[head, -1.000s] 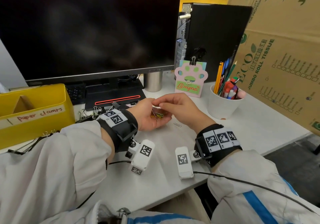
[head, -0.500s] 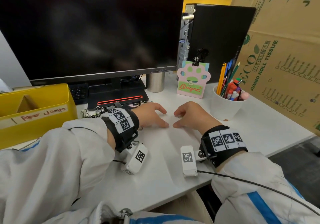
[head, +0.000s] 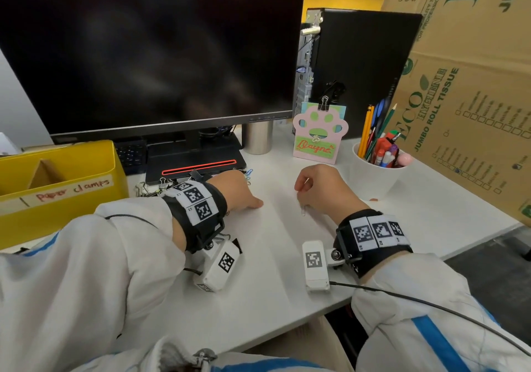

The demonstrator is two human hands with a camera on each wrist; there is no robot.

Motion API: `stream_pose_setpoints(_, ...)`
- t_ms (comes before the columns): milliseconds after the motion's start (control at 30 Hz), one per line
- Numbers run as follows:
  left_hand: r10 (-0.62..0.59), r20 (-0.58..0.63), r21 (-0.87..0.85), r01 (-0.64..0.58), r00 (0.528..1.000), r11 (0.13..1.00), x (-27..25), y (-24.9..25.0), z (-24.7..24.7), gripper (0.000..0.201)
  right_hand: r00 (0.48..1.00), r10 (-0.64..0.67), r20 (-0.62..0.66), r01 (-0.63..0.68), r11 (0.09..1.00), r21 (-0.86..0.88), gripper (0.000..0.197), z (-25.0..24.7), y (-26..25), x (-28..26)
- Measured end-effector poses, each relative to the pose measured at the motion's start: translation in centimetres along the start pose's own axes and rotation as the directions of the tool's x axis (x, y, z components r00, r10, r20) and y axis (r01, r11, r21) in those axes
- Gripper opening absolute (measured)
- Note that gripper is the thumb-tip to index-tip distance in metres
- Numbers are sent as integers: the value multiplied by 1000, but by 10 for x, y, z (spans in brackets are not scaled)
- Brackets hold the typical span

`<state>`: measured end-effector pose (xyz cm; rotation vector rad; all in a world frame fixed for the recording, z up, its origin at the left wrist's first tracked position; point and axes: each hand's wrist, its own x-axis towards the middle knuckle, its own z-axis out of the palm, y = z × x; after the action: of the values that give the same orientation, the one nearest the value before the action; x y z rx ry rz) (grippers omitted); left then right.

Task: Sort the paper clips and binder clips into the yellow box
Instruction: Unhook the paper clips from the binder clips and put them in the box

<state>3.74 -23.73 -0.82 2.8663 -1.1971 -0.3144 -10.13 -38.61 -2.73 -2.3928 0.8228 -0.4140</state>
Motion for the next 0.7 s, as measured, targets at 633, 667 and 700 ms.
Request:
stream_pose_setpoints(633,-98,107,-666,144,989,732,2,7,-1,19,958,55,283,-74,996,58,34,-21,-6,-8)
stream_pose_setpoints(667,-90,47,-447,102,995,889,2,5,-5,28,953,59,298,-70,997,26,36,-20,-7,-10)
stream_pose_setpoints(700,-37,-27,-227,30,999,973,1,3,-7,38,953,61,298,-64,998,2,37,-19,-8,-11)
